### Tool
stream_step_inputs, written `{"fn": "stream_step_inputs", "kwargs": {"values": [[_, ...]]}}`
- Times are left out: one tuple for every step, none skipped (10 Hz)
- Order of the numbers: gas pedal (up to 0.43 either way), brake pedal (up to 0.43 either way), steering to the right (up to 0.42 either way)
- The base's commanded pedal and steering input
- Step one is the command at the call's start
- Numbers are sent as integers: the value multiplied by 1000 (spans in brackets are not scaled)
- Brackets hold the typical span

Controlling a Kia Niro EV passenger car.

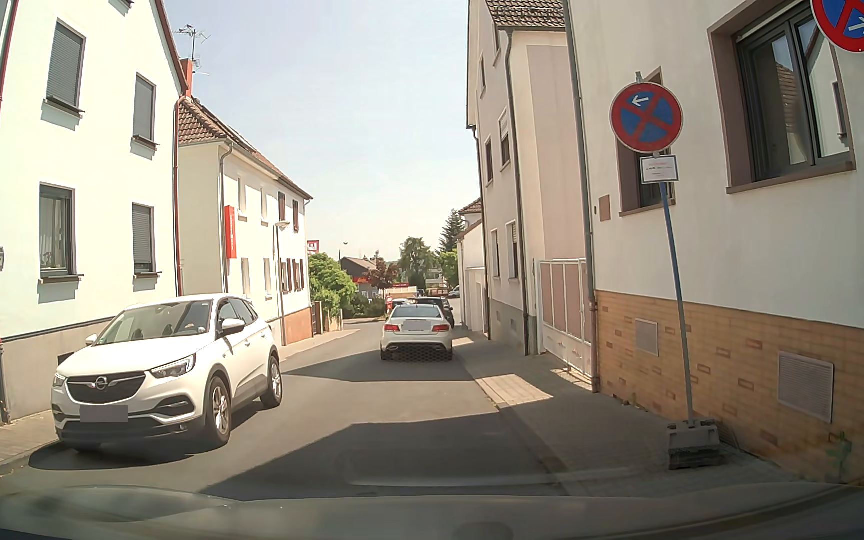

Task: Follow the waypoints while adhering to traffic rules and regulations

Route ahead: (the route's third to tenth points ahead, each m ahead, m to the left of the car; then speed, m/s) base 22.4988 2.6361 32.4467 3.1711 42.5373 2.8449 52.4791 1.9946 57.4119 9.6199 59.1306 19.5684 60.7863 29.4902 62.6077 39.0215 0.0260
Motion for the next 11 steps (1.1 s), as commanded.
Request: {"fn": "stream_step_inputs", "kwargs": {"values": [[0,268,5],[0,268,5],[0,268,5],[0,268,5],[0,268,5],[0,268,5],[0,268,5],[0,268,5],[0,268,5],[0,268,5],[0,268,5]]}}
